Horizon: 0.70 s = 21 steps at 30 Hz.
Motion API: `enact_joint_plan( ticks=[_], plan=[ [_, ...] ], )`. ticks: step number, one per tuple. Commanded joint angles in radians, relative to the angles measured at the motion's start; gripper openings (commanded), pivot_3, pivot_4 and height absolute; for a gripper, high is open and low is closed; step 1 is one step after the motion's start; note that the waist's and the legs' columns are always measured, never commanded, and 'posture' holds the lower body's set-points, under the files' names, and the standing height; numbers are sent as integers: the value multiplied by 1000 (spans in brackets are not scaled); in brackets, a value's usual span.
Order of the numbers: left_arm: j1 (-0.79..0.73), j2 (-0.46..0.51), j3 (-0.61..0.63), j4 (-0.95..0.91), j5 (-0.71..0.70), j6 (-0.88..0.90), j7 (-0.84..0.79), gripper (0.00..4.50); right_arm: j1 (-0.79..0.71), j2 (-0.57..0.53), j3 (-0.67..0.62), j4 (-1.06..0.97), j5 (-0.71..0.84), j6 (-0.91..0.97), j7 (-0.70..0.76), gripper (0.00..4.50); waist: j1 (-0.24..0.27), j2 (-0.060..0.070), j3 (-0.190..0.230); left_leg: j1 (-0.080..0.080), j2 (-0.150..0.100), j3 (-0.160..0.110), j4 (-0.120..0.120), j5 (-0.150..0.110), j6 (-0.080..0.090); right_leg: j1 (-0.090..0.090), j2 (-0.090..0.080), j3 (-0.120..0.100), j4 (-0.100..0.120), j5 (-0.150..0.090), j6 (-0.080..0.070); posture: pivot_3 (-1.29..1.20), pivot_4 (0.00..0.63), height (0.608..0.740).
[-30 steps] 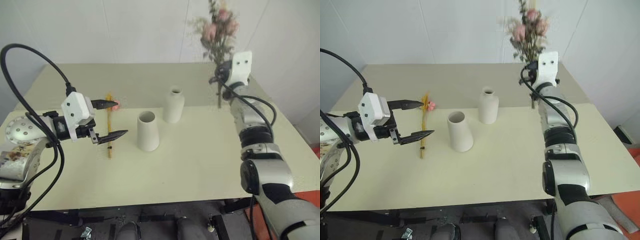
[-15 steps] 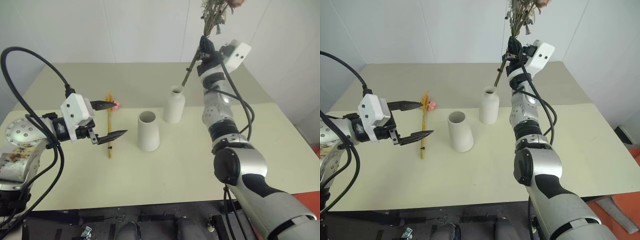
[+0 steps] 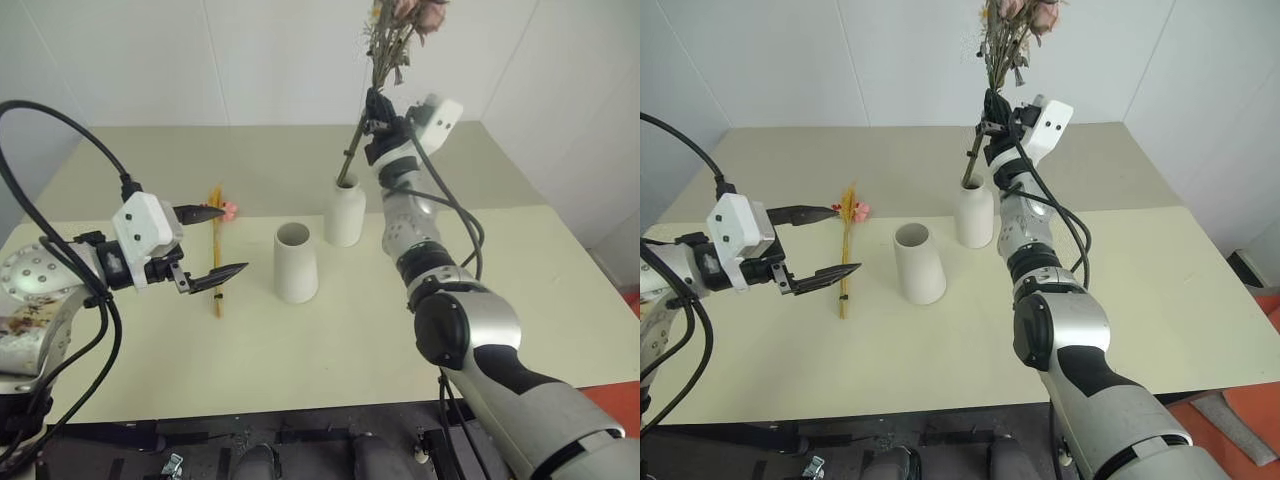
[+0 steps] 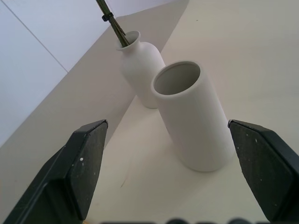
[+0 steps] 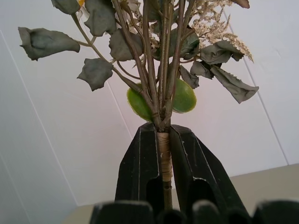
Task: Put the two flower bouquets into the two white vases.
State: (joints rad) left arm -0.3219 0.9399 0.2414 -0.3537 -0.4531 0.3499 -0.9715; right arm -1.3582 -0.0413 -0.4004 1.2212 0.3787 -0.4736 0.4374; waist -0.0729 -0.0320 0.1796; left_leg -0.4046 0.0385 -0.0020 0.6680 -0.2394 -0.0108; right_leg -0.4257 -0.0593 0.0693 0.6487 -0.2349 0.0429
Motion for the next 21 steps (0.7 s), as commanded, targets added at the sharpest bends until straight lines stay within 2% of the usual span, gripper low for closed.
enact_joint_plan(
  ticks=[1, 21],
  plan=[
    [1, 18, 46, -37, -10, 2, 10, 4500, -14, 3, 4, -10, -7, -34, 32, 145, 0, 0, 0, 0, 0, 0, 0, 0, 0, 0, 0, 0, 0, 0, 0, 0, 150, 740],
    [-24, 14, 32, -28, -13, -1, 12, 4500, -48, -43, -27, 13, -4, -23, 15, 145, 0, 0, 0, 0, 0, 0, 0, 0, 0, 0, 0, 0, 0, 0, 0, 0, 150, 740]
  ],
)
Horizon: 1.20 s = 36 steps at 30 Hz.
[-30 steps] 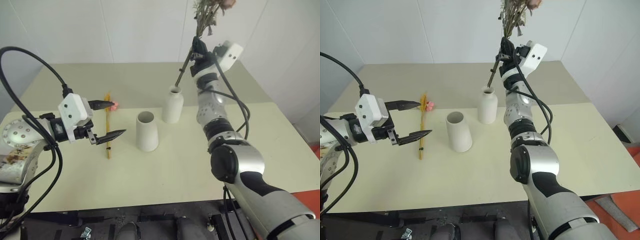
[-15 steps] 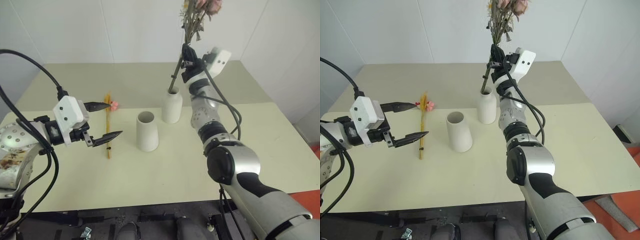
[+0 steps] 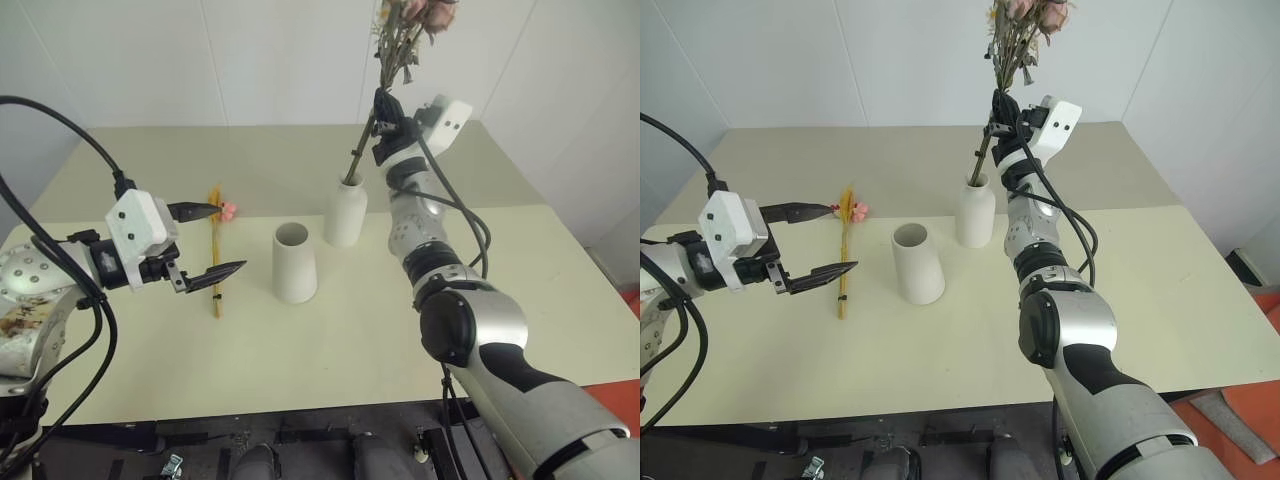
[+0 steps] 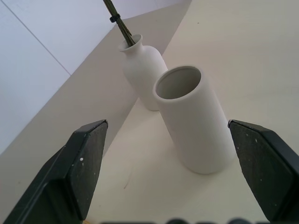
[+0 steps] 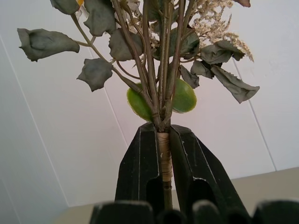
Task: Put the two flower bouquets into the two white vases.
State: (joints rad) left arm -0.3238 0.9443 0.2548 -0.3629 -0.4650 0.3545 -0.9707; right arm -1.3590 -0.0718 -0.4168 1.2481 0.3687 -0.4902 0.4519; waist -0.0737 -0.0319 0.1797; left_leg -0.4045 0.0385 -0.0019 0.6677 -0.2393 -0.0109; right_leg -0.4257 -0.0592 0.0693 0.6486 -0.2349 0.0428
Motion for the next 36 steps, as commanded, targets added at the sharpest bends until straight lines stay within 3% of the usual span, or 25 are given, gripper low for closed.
enact_joint_plan(
  ticks=[1, 17, 36],
  plan=[
    [-22, 9, 18, -19, -1, -6, 12, 4500, -49, -13, -12, -14, 7, -6, 1, 145, 1, 0, 0, 0, 0, 0, 0, 0, 0, 0, 0, 0, 0, 0, 0, 0, 150, 740],
    [-12, 3, 21, -32, -5, -5, 26, 4500, -47, -11, -5, 5, -19, -42, 50, 145, 1, 0, 0, 0, 0, 0, 0, 0, 0, 0, 0, 0, 0, 0, 0, 0, 150, 740],
    [-1, -3, 26, -43, -5, -8, 34, 4500, -27, -16, 31, 30, -127, -78, -32, 145, 0, 0, 0, 0, 0, 0, -1, 0, 0, 0, 0, 0, 0, 0, 0, 0, 150, 740]
  ],
)
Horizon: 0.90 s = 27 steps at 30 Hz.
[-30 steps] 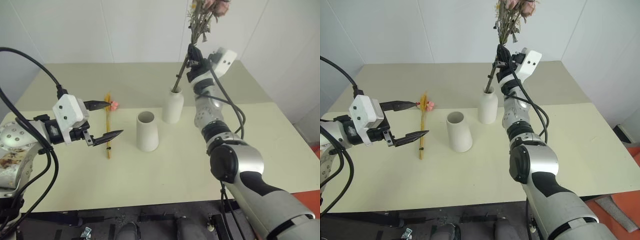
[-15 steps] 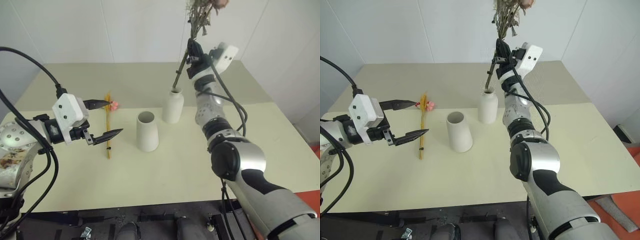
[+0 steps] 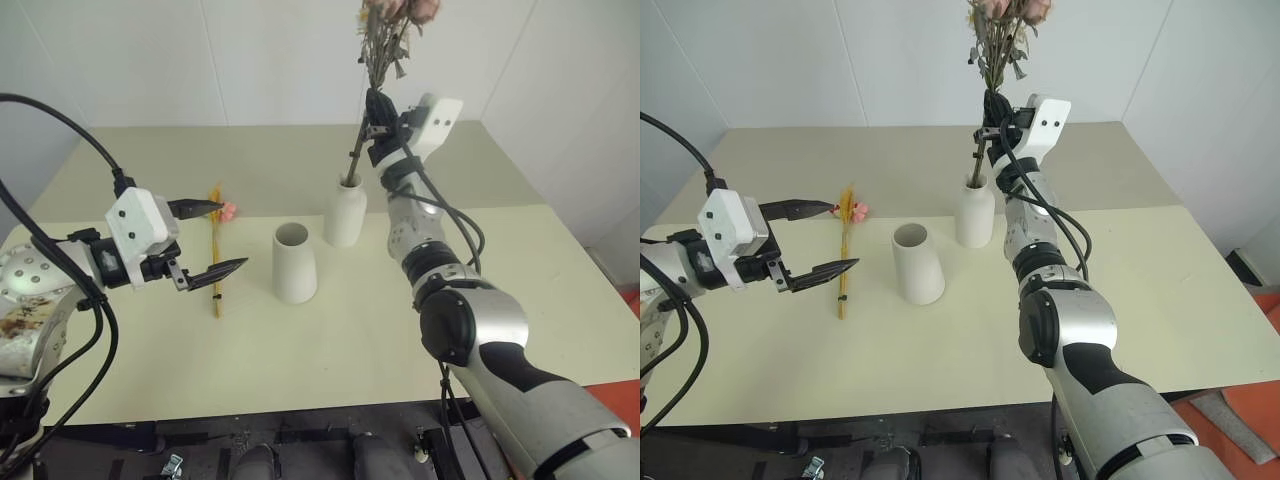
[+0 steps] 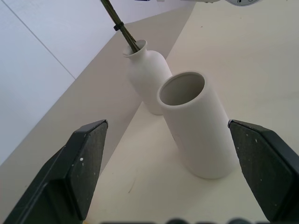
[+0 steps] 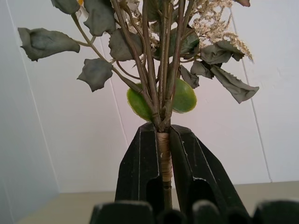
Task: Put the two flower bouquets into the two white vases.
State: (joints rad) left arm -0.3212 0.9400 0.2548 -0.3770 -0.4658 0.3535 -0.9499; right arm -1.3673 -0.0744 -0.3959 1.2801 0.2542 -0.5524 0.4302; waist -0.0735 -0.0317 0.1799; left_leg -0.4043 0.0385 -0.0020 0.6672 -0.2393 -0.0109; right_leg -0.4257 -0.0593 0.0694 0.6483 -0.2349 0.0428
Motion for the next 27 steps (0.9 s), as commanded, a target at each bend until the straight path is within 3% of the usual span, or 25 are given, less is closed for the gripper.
enact_joint_plan(
  ticks=[1, 11, 27],
  plan=[
    [-3, 1, 26, -30, -5, -7, 14, 4500, -24, -18, 8, -1, -13, -13, -13, 145, 0, 0, 0, 0, 0, 0, 0, 0, 0, 0, 0, 0, 0, 0, 0, 0, 150, 740],
    [0, 2, 26, -30, -4, -11, 17, 4500, -35, -32, -10, 11, 0, 29, 8, 145, 0, 0, 0, 0, 0, 0, 0, 0, 0, 0, 0, 0, 0, 0, 0, 0, 150, 740],
    [-15, -5, 12, -21, 7, -23, 30, 4500, 8, 32, 3, -6, -6, -21, 34, 145, 0, 0, 0, 0, 0, 0, 0, 0, 0, 0, 0, 0, 0, 0, 0, 0, 150, 740]
  ],
)
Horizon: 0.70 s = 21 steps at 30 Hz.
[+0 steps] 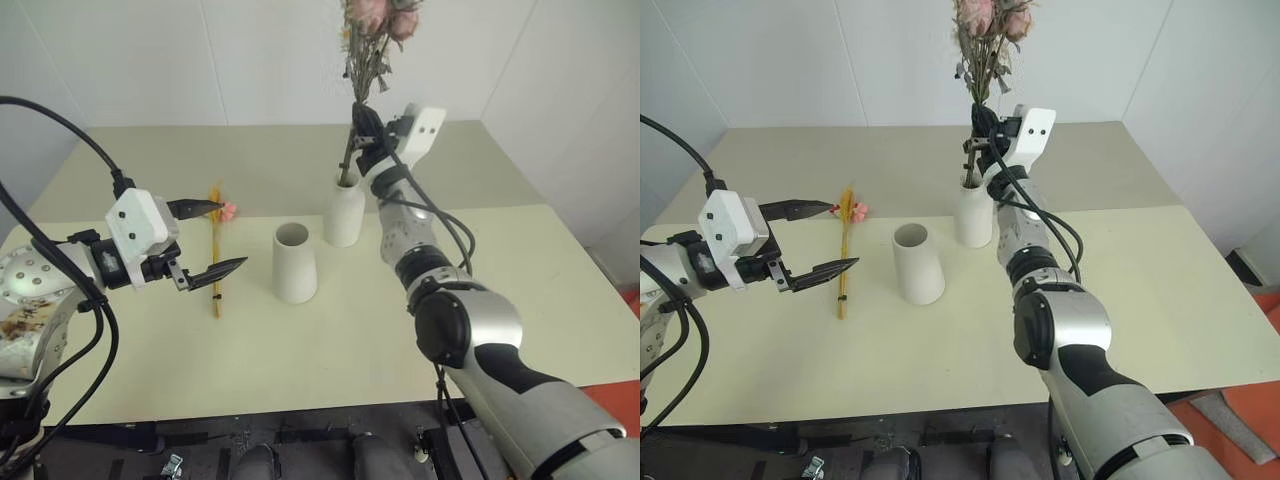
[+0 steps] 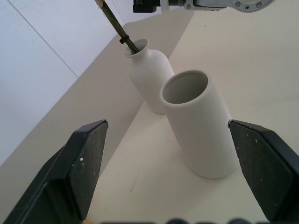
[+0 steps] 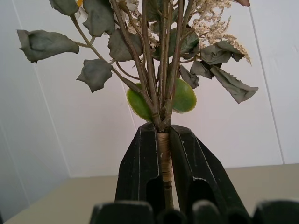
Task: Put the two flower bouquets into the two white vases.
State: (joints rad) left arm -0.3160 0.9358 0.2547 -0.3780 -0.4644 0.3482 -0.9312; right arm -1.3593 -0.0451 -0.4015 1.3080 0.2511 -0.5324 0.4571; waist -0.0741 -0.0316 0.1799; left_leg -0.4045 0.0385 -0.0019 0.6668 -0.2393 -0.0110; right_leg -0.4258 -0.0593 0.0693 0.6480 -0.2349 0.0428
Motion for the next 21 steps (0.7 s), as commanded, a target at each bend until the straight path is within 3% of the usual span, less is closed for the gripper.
enact_joint_plan(
  ticks=[1, 10, 15, 21],
  plan=[
    [-22, -1, 10, -19, 7, -18, 13, 4500, 3, 3, 12, -35, -7, -46, 5, 145, 0, 0, 0, 0, 0, 0, 0, 0, 0, 0, 0, 0, 0, 0, 0, 0, 150, 740],
    [-33, -9, 2, -6, 17, -28, 14, 4500, 29, -28, 55, -31, -76, -81, -89, 145, 0, 0, 0, 0, 0, 0, 0, 0, 0, 0, 0, 0, 0, 0, 0, 0, 150, 740],
    [-37, -13, 3, 0, 21, -34, 11, 4500, 33, -25, 43, -35, -59, -79, -64, 145, 0, 0, 0, 0, 0, 0, 0, 0, 0, 0, 0, 0, 0, 0, 0, 0, 150, 740],
    [-46, -21, -3, 4, 29, -38, 14, 4500, 44, -9, 33, -44, -36, -85, -6, 2034, 0, 0, 0, 0, 0, 0, 0, 0, 0, 0, 0, 0, 0, 0, 0, 0, 150, 740]
  ],
)
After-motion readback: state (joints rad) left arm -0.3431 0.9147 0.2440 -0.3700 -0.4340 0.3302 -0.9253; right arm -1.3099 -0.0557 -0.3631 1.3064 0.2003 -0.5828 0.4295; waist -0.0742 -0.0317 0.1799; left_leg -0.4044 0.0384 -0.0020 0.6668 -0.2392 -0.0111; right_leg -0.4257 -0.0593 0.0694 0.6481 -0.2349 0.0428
